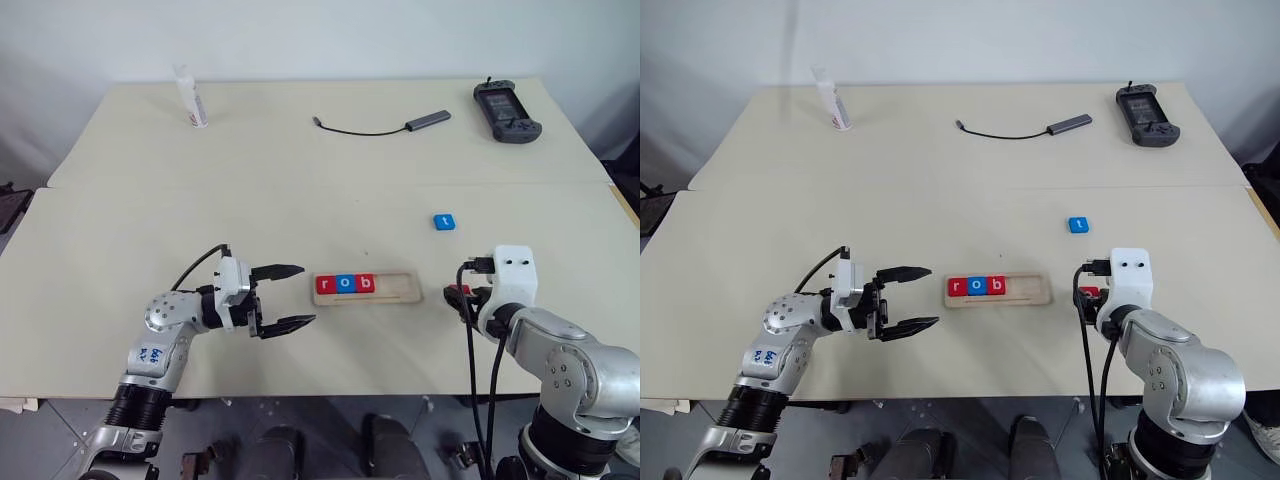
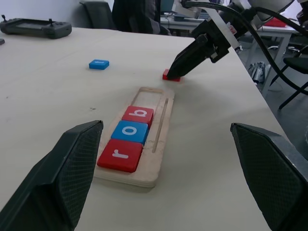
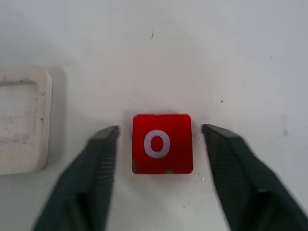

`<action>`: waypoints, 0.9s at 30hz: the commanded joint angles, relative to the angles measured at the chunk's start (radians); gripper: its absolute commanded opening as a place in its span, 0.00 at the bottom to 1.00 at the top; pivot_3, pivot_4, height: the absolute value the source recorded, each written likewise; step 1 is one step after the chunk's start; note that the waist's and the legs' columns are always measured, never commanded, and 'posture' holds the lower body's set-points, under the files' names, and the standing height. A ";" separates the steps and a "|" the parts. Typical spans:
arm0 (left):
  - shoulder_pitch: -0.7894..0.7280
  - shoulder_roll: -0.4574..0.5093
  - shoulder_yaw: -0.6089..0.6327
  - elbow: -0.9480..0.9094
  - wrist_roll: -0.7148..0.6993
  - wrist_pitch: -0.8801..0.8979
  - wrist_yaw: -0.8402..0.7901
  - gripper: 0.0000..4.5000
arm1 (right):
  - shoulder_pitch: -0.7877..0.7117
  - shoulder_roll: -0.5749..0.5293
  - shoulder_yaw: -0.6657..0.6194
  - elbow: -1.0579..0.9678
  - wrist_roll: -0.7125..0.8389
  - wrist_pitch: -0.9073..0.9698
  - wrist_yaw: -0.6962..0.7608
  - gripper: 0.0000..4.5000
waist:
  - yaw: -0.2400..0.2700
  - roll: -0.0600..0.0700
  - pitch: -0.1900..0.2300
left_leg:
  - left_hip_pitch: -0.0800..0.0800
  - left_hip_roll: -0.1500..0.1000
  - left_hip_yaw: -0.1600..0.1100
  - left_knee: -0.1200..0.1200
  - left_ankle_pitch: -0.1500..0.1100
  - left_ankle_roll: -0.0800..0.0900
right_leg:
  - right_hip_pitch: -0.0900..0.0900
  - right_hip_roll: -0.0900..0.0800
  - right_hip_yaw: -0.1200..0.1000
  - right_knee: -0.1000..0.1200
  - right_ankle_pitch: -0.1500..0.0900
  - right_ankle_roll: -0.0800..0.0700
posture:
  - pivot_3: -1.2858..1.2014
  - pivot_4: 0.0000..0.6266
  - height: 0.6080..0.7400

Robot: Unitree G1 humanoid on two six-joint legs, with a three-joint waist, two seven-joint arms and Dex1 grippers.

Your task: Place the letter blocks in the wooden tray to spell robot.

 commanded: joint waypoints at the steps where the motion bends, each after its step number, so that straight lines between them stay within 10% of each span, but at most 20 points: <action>1: -0.011 0.005 0.012 -0.005 0.001 -0.021 -0.012 1.00 | -0.011 -0.131 0.000 -0.020 0.052 -0.017 0.103 0.92 | 0.001 0.000 0.000 | 0.000 0.000 0.000 0.000 0.000 0.000 | 0.000 0.000 0.000 0.000 0.000 0.000 | 0.52 0.24 1.00; 11: 0.029 0.015 0.026 -0.052 -0.018 -0.013 -0.015 1.00 | 0.096 -0.757 0.211 0.453 0.063 -0.931 0.896 1.00 | -0.005 -0.001 0.001 | 0.002 0.001 0.003 -0.001 -0.001 0.002 | 0.004 0.001 -0.001 -0.006 0.000 0.001 | 0.52 0.24 1.00; 21: 0.101 0.038 0.039 -0.159 -0.020 0.009 0.000 1.00 | -0.181 -0.750 0.493 0.990 -0.136 -1.421 1.208 1.00 | 0.000 -0.001 0.001 | 0.002 0.002 0.002 0.001 -0.001 0.002 | 0.004 0.000 -0.001 -0.009 0.001 0.001 | 0.52 0.24 1.00; 27: 0.134 0.038 0.052 -0.197 -0.014 0.007 0.041 1.00 | -0.231 -0.719 0.540 1.017 -0.168 -1.436 1.251 0.64 | 0.002 -0.001 0.001 | 0.001 0.001 0.000 0.002 -0.001 0.001 | 0.005 -0.001 -0.002 -0.010 0.001 0.001 | 0.52 0.24 1.00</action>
